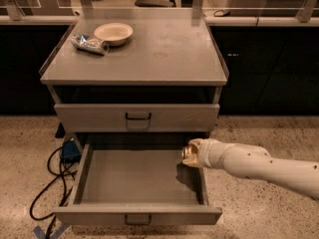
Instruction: Pick orange can from middle drawer and place on counter
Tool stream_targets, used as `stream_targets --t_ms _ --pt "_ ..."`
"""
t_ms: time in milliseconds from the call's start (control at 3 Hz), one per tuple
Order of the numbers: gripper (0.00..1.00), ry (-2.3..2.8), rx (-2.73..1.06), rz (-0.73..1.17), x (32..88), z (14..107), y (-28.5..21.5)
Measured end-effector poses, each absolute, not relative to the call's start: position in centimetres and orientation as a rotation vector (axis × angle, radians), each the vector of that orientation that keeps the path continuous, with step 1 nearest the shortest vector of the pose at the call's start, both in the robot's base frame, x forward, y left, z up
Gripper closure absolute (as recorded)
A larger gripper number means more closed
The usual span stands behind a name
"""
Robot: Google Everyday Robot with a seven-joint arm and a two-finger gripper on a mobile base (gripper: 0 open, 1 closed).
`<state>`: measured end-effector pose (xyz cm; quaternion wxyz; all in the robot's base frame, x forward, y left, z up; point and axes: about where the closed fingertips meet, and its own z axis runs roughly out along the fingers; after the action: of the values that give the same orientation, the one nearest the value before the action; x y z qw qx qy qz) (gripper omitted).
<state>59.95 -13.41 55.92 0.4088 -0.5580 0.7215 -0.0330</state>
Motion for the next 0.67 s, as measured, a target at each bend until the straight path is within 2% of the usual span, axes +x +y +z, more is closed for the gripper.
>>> stream_targets --t_ms 667 --pt "1.0 1.828 -1.395 -0.13 60.5 56.7 -14.6"
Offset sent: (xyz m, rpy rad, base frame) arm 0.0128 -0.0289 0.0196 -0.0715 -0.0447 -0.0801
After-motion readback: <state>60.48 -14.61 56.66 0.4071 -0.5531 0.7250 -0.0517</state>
